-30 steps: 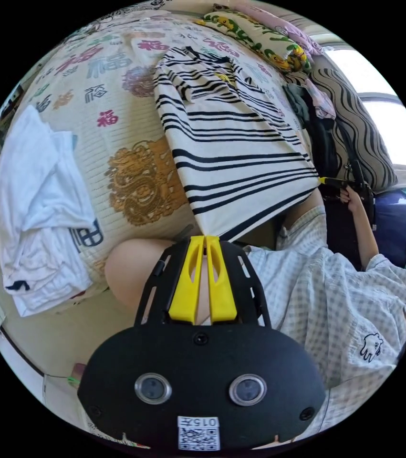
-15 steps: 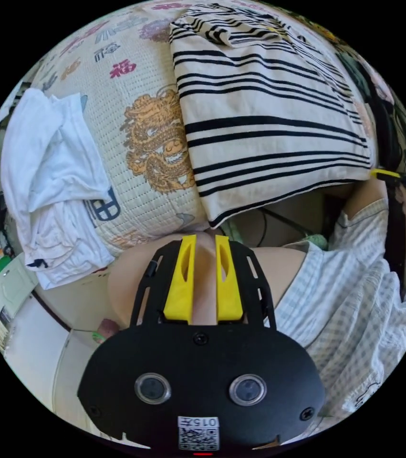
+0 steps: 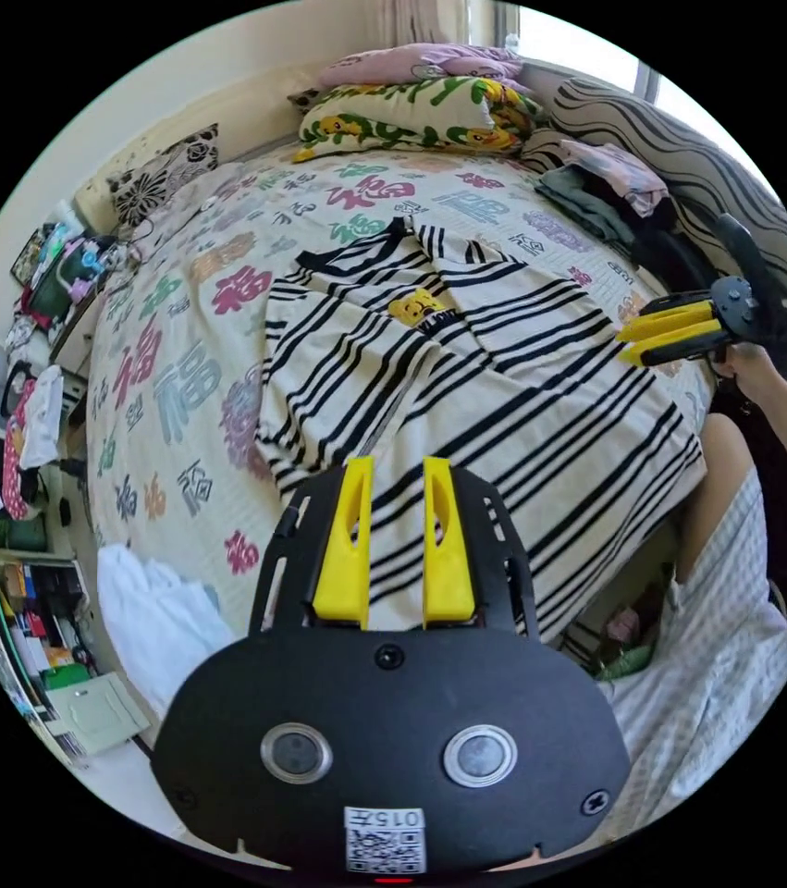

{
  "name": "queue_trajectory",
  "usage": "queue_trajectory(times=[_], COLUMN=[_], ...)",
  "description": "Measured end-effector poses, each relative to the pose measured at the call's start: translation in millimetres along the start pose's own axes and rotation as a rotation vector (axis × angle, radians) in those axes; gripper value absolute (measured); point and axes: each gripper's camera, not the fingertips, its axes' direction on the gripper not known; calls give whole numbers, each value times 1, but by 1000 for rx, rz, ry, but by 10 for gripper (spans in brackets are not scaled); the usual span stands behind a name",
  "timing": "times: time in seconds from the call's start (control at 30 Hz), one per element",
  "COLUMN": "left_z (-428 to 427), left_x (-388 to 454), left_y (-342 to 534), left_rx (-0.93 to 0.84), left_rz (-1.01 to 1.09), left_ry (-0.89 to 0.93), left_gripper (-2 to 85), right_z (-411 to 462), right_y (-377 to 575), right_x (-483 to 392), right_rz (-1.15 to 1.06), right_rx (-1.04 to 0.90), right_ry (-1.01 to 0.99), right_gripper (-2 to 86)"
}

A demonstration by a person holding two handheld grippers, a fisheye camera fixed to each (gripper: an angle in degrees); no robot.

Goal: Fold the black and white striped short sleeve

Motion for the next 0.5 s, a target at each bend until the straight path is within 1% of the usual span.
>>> queue_trajectory(times=[0.2, 0.33, 0.43, 0.5], left_z=[48, 64, 65, 57], left_x=[1, -6, -16, -31], left_y=[-34, -37, -33, -30], left_rx=[-72, -112, -117, -103], left_rz=[27, 54, 70, 58], left_ry=[9, -7, 19, 72], left_gripper=[86, 85, 75, 42], right_z=[48, 57, 49, 39], right_y=[-35, -37, -36, -33], right_x=[-1, -1, 16, 41], right_rz=[-102, -191, -149, -75], right_rx=[-95, -126, -102, -78], right_ry=[73, 108, 61, -78], right_gripper=[81, 78, 35, 12])
